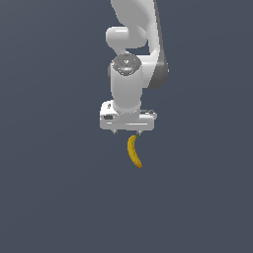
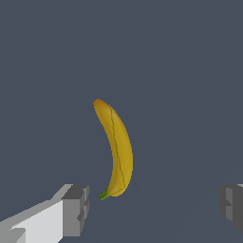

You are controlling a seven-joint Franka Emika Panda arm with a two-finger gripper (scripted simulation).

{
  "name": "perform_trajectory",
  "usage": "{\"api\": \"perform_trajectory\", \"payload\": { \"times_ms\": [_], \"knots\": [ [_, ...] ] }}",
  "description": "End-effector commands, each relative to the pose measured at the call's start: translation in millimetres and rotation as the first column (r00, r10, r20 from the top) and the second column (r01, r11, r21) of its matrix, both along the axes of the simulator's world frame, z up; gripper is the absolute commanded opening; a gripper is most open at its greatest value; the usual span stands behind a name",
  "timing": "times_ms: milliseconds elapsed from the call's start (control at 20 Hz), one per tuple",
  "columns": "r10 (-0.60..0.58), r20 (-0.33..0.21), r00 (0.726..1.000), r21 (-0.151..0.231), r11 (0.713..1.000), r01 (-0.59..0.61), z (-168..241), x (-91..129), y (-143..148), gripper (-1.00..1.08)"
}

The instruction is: Pick up the object and move it to a goal position.

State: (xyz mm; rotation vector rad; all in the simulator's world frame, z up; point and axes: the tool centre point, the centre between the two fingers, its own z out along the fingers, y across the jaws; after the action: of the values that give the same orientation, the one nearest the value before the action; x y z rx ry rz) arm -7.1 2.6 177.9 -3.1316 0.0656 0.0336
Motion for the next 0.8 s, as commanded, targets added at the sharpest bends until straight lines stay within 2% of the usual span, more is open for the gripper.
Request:
{"api": "perform_trajectory", "payload": {
  "times_ms": [0, 500, 750],
  "knots": [
    [0.000, 0.000, 1.000, 0.000, 1.000, 0.000, 0.0, 0.0, 0.0, 1.00],
    [0.030, -0.009, 1.000, -0.021, 0.999, -0.030, 4.8, 1.6, -16.0, 1.00],
    [0.029, -0.008, 1.000, -0.020, 0.999, -0.029, 0.8, 1.7, -13.2, 1.00]
  ]
}}
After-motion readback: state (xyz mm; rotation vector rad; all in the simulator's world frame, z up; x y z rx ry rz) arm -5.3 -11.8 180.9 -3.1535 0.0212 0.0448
